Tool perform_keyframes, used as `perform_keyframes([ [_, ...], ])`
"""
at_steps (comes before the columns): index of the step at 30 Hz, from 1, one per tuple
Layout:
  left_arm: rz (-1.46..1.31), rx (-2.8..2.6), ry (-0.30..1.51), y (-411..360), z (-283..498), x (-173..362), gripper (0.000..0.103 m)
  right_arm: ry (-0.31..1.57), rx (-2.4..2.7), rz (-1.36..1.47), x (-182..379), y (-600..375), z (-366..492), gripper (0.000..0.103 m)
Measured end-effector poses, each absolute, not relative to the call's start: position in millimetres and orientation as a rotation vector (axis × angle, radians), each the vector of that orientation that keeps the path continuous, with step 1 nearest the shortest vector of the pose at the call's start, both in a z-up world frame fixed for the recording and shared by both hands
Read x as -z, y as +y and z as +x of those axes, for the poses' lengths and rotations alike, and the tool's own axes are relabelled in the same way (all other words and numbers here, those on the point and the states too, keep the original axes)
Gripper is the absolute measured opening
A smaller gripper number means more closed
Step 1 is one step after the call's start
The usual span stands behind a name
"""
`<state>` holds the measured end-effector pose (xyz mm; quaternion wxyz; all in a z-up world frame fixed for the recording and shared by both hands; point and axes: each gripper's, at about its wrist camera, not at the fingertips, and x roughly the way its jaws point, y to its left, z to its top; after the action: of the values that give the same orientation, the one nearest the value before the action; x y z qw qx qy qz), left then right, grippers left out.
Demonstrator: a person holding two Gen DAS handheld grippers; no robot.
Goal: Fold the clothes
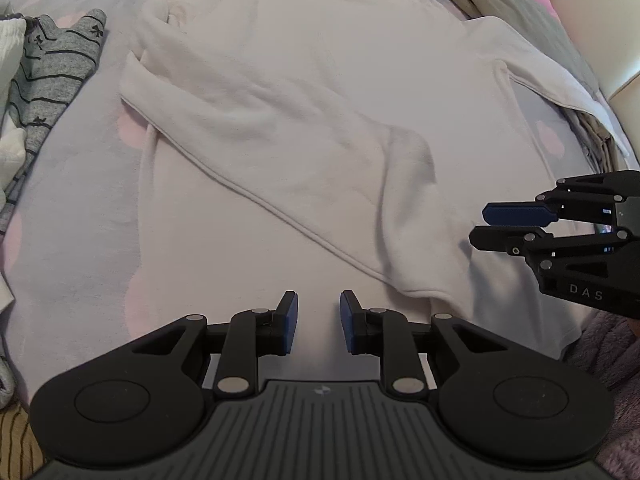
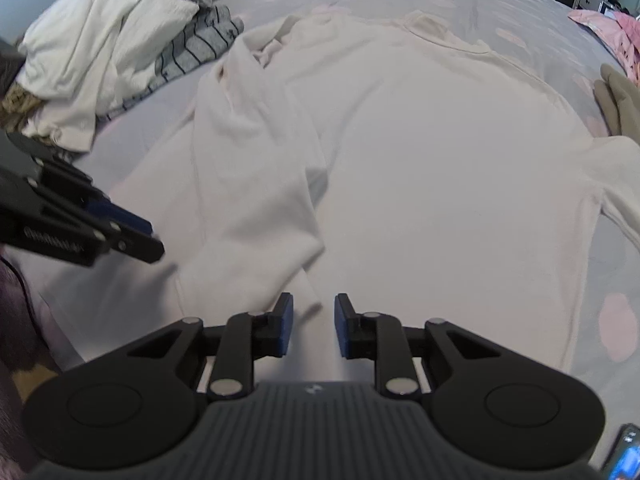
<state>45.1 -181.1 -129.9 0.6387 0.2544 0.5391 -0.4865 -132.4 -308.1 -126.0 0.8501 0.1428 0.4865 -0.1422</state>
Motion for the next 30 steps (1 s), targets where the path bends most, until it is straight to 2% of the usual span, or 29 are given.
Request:
perform_keyframes([
  [3, 0.594, 1.084, 1.205, -181.2, 47.1, 130.6, 0.02, 1.029, 0.305, 0.321, 134.9, -308.5, -127.4, 0.025],
  [7, 0.588, 1.045, 1.199, -177.9, 54.0, 128.7, 0.02, 1.061, 0.306, 0.287, 146.4, -302.9, -122.1, 0.005],
  [15, 0.615, 1.014, 1.148, -176.8, 68.1, 125.7, 0.021, 0.939, 0.351, 0.28, 82.6, -317.4, -127.2, 0.004],
  [22, 0.571, 0.97, 1.157, -195.6, 101.7, 132.3, 0.021, 0.793, 0.466, 0.202, 8.7, -374.2, -118.4, 0.004],
  [30, 0.517, 0.954, 1.046, -222.5, 131.9, 135.4, 0.021, 0.659, 0.675, 0.302, -18.8, -471.4, -123.1, 0.004],
])
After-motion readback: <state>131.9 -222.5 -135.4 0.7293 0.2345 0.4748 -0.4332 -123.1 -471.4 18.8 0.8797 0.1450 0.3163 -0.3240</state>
